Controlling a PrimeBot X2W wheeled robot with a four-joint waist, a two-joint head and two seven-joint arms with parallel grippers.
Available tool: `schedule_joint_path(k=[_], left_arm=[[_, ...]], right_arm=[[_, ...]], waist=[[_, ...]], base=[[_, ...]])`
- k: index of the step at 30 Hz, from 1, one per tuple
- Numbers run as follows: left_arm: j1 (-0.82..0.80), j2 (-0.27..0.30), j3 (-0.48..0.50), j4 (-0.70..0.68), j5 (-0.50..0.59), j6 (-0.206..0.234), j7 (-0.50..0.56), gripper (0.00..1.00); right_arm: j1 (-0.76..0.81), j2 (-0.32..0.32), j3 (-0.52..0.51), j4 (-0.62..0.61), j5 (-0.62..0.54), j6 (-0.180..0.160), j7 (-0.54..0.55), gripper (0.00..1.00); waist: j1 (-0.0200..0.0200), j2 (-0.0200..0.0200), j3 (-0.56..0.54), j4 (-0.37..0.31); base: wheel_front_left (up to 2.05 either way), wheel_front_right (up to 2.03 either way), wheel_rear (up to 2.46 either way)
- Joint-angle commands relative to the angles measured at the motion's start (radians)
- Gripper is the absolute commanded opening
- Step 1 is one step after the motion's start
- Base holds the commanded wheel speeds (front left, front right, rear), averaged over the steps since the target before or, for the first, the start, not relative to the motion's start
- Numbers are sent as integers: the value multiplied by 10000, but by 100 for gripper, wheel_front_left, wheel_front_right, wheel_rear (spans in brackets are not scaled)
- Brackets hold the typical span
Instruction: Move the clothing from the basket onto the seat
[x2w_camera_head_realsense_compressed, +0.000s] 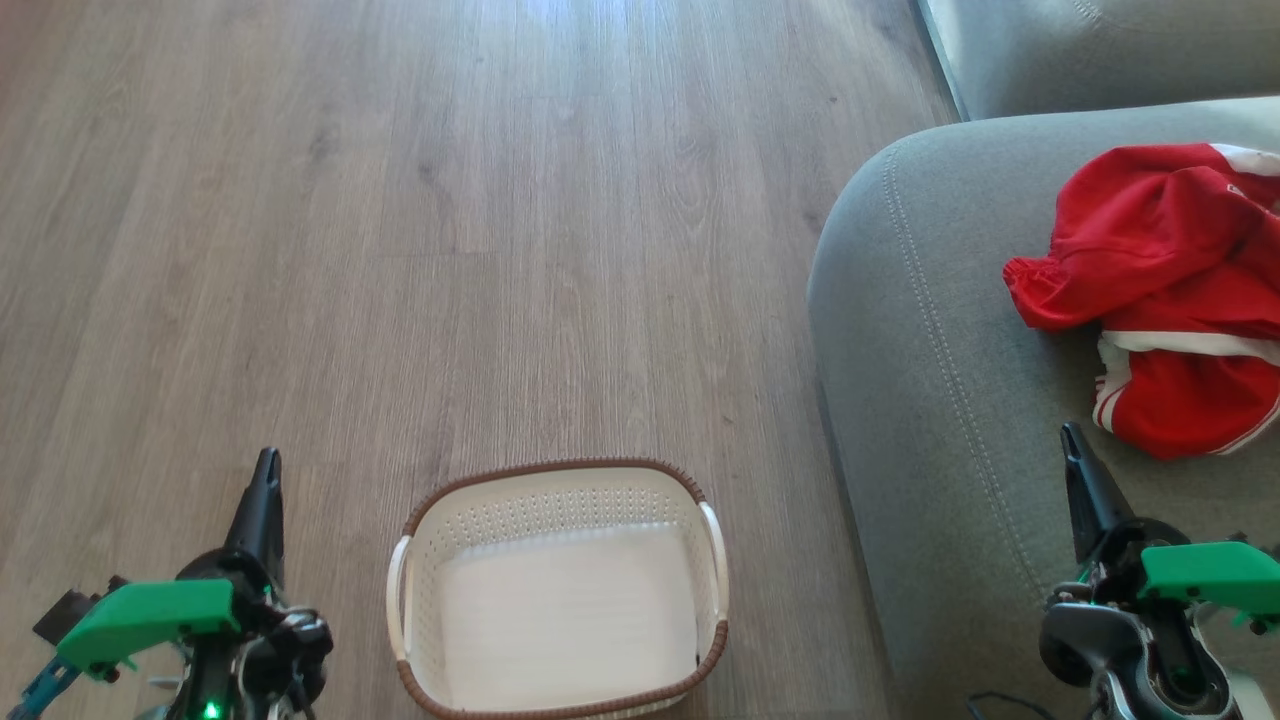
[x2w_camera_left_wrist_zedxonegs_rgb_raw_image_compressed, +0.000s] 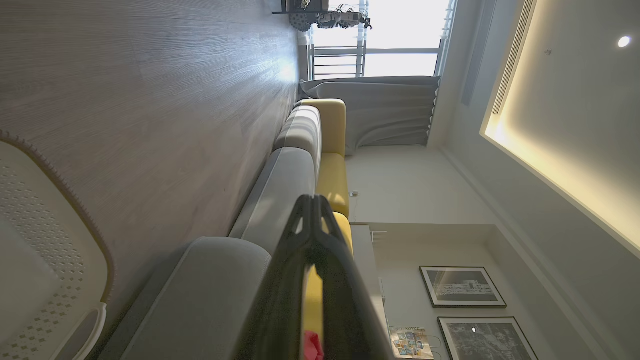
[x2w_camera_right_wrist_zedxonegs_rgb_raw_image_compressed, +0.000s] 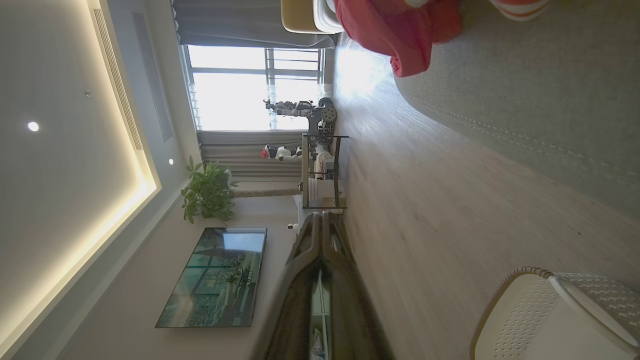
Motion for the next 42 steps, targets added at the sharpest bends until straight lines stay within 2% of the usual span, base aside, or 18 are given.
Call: schedule_joint_path(k=[1, 42], left_arm=[[-492, 70, 367, -328, -23, -65, 80, 0], [-491, 70, 366, -329, -24, -65, 79, 0]], right_arm=[[-496, 49, 177, -324, -38, 0, 53, 0], [-500, 78, 135, -322, -72, 0, 87, 0]], waist=[[0, -1, 0, 1], [0, -1, 0, 1]], base=[[0, 0, 0], [0, 0, 0]])
